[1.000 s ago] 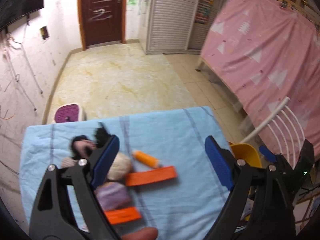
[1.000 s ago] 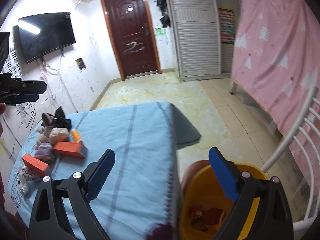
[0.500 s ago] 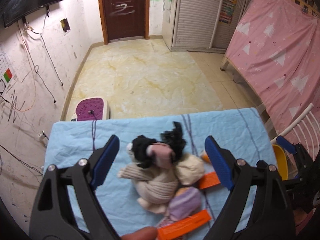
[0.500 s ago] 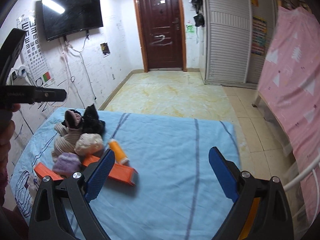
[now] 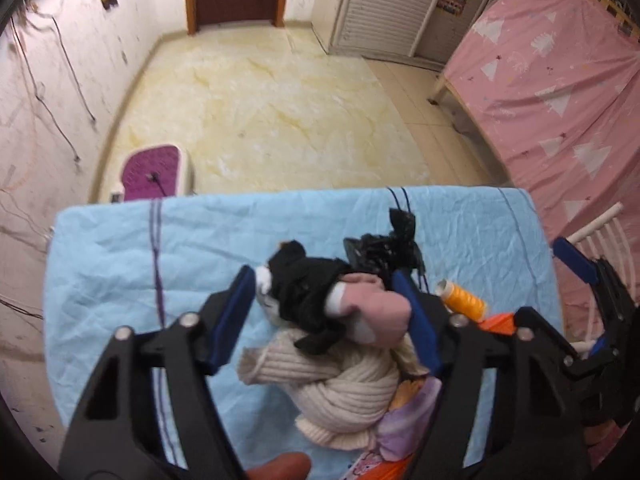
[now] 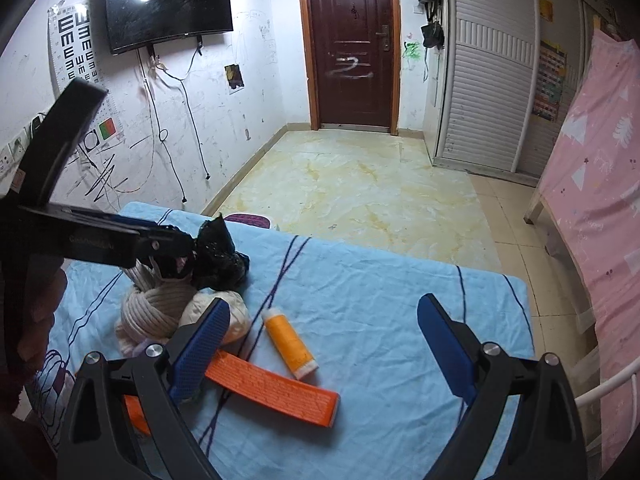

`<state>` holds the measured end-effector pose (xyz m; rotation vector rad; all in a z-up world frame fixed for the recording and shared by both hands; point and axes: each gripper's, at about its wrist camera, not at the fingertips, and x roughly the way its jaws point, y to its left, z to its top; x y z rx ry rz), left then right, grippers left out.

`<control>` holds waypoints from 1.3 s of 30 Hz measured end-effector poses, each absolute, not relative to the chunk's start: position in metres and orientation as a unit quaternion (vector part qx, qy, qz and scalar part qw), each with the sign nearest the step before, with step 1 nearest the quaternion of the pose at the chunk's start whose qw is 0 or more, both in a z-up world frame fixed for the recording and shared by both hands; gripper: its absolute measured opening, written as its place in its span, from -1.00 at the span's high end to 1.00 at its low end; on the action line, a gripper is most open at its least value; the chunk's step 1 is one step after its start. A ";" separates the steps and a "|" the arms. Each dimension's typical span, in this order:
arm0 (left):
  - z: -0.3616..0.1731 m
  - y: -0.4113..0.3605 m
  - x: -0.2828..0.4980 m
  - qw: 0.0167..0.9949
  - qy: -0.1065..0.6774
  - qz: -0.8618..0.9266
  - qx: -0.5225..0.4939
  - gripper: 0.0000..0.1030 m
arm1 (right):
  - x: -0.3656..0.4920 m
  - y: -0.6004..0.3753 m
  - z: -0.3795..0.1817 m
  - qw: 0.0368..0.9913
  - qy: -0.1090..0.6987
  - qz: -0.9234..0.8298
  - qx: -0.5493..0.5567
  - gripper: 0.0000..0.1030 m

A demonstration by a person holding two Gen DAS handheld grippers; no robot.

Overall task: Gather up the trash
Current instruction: 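Move back to the bed and grasp the black-and-pink plush with the left tool, then carry the black-and-pink plush with the left tool toward the yellow bin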

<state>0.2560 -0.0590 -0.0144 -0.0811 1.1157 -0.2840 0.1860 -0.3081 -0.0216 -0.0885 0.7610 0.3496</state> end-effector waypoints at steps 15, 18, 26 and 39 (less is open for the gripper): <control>-0.011 -0.021 0.242 0.836 0.512 -0.173 -0.097 0.28 | 0.231 -0.229 -0.024 0.887 0.397 0.227 -0.063 -0.71; -0.012 -0.015 0.239 0.835 0.512 -0.173 -0.102 0.28 | 0.243 -0.224 -0.032 0.880 0.415 0.225 -0.054 -0.70; -0.011 -0.014 0.238 0.837 0.511 -0.171 -0.100 0.28 | 0.253 -0.214 -0.046 0.870 0.435 0.222 -0.064 0.41; -0.001 -0.013 0.233 0.845 0.502 -0.157 -0.096 0.29 | 0.237 -0.217 -0.032 0.882 0.404 0.236 -0.057 0.97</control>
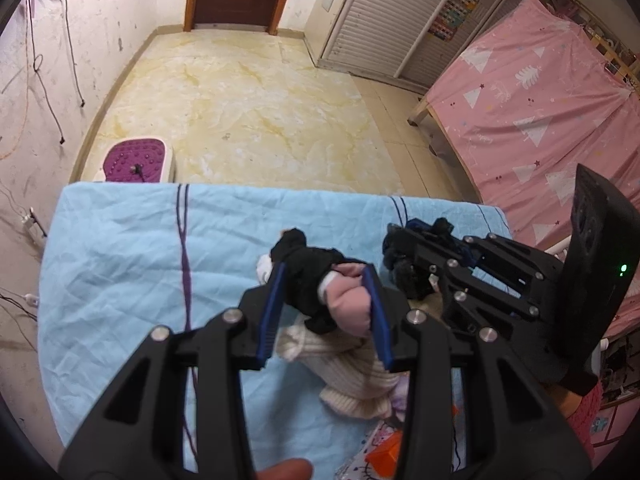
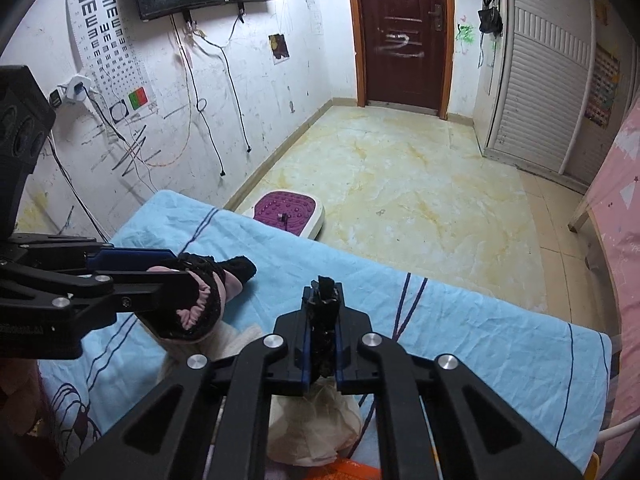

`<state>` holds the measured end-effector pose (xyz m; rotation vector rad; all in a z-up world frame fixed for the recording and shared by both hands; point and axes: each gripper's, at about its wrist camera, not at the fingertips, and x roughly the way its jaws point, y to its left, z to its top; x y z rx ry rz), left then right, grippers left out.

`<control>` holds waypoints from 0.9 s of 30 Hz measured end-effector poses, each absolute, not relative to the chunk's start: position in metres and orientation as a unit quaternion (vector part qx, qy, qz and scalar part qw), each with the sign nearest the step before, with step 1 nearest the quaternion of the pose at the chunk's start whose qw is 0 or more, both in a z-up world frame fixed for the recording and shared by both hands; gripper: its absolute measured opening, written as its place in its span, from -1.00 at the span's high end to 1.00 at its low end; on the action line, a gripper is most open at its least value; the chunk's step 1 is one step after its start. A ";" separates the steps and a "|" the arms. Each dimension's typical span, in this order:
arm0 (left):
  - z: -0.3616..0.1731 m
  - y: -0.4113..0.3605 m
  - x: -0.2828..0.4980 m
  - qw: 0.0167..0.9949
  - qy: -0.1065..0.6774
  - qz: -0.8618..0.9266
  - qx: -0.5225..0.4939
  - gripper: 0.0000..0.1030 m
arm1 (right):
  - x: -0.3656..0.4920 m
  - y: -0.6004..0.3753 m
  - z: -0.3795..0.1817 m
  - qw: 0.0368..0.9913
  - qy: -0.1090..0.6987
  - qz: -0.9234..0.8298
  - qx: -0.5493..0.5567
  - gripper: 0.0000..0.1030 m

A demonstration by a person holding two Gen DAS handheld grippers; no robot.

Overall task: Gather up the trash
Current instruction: 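Carry the black-and-pink plush with the left tool toward the yellow bin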

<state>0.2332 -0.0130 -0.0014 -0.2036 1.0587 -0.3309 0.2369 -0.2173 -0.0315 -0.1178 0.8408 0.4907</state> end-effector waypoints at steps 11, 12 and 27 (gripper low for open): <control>0.036 -0.035 0.215 0.873 0.465 -0.135 -0.065 0.29 | 0.212 -0.260 -0.001 0.902 0.362 0.234 -0.029 0.97; 0.039 -0.040 0.213 0.874 0.462 -0.136 -0.061 0.29 | 0.209 -0.265 0.001 0.904 0.359 0.232 -0.027 0.97; 0.062 -0.135 0.185 0.883 0.441 -0.158 0.002 0.28 | 0.157 -0.376 0.026 0.933 0.312 0.177 0.024 0.96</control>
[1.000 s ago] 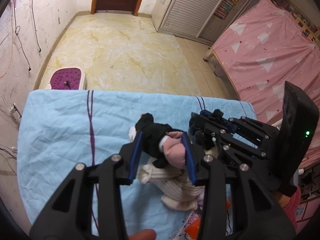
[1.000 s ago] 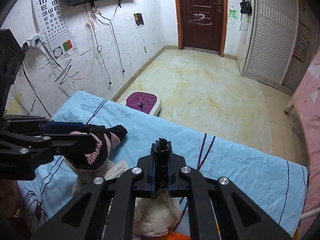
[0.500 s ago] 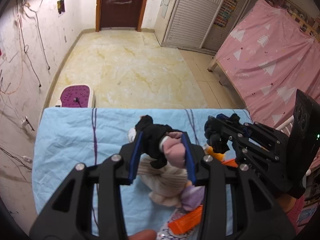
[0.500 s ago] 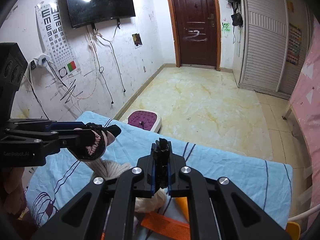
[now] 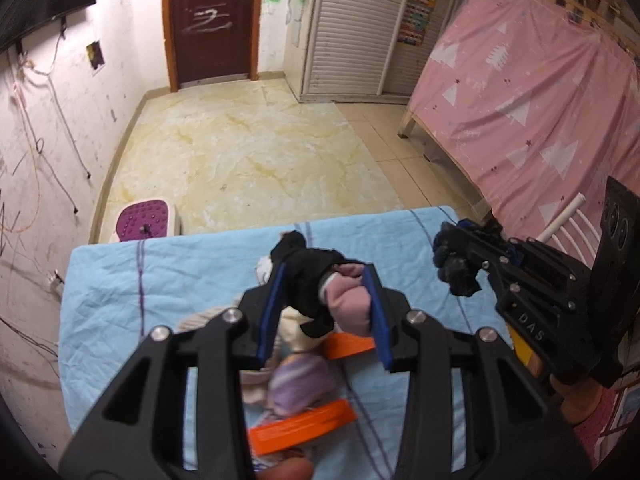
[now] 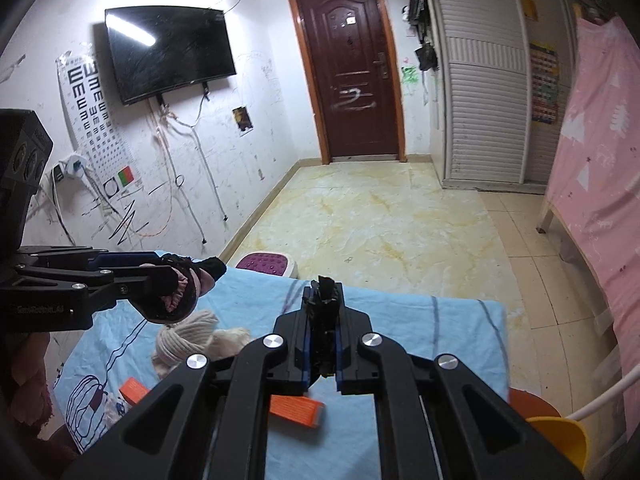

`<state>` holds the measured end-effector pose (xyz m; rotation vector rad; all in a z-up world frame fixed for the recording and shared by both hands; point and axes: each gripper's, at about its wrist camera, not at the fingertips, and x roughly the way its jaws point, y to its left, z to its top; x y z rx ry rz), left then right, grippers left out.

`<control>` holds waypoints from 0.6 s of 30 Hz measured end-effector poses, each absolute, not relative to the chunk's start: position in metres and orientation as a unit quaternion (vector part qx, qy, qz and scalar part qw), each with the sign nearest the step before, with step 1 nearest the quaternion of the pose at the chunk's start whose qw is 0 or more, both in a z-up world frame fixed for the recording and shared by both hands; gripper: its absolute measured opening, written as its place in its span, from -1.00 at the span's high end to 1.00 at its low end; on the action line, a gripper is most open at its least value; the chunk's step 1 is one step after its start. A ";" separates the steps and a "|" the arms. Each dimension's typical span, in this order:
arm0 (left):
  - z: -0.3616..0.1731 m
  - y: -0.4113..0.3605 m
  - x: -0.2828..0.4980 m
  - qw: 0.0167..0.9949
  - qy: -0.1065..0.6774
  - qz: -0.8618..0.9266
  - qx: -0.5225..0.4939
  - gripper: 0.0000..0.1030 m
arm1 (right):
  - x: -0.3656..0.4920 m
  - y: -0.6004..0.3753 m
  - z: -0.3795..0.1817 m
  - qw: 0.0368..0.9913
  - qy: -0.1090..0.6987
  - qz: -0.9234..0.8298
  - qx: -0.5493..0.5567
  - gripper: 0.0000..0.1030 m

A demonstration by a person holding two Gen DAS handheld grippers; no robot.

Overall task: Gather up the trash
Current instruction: 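Carry the black-and-pink plush with the left tool toward the yellow bin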

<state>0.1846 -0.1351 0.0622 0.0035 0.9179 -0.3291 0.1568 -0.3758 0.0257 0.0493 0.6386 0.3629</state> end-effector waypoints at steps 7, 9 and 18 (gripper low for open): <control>0.061 -0.191 0.175 0.879 0.440 -0.179 0.031 0.28 | 0.126 -0.445 0.021 0.943 0.299 0.136 0.052 0.96; 0.061 -0.206 0.171 0.878 0.440 -0.186 0.040 0.28 | 0.115 -0.466 0.018 0.946 0.297 0.119 0.060 0.96; 0.054 -0.276 0.154 0.867 0.440 -0.223 0.074 0.28 | 0.080 -0.540 0.001 0.950 0.291 0.063 0.097 0.96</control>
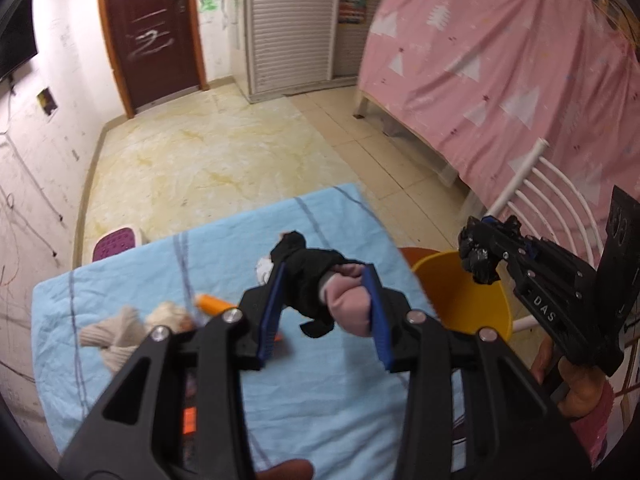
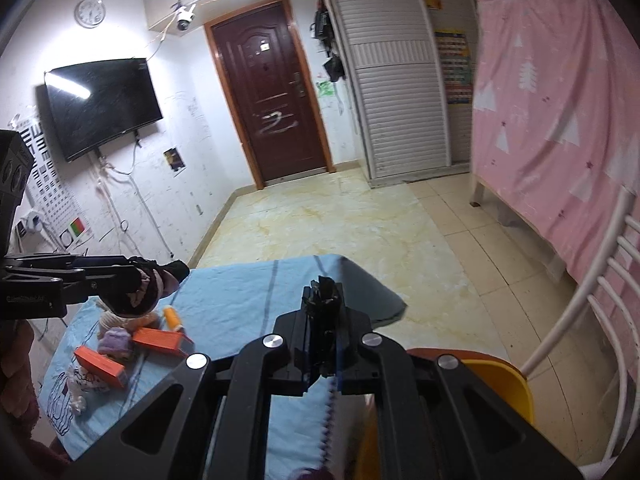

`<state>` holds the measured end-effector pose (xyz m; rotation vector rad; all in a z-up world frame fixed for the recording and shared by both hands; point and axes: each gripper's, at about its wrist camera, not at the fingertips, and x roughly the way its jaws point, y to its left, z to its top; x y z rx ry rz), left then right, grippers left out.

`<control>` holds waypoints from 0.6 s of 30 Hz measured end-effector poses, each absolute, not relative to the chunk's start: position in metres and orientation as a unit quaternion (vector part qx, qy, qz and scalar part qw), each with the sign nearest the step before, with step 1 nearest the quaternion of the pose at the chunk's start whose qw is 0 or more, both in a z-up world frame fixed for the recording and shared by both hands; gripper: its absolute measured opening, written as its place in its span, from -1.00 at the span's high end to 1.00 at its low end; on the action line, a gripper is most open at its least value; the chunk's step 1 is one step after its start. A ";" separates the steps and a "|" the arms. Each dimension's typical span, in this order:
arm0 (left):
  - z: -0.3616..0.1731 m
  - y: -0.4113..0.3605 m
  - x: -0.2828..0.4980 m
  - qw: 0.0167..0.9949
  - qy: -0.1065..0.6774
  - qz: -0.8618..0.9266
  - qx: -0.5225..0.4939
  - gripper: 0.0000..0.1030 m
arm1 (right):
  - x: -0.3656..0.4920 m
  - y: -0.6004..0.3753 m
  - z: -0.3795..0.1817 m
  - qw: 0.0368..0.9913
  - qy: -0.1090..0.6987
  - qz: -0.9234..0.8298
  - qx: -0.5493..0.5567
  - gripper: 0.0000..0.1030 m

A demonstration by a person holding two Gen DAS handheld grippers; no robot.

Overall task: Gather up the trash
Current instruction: 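Carry the black-and-pink plush with the left tool toward the yellow bin, then open the left tool to drop the plush into the yellow bin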

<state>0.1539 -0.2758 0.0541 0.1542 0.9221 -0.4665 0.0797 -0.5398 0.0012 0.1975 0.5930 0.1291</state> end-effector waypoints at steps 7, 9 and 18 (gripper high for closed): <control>0.044 -0.332 0.140 0.854 0.447 -0.249 0.096 0.28 | 0.056 -0.588 -0.018 0.948 0.293 0.026 0.119 0.96; 0.040 -0.349 0.137 0.849 0.450 -0.258 0.099 0.28 | 0.052 -0.598 -0.024 0.947 0.296 0.016 0.122 0.96; 0.018 -0.418 0.123 0.826 0.470 -0.295 0.100 0.08 | 0.045 -0.634 -0.058 0.934 0.322 -0.022 0.153 0.92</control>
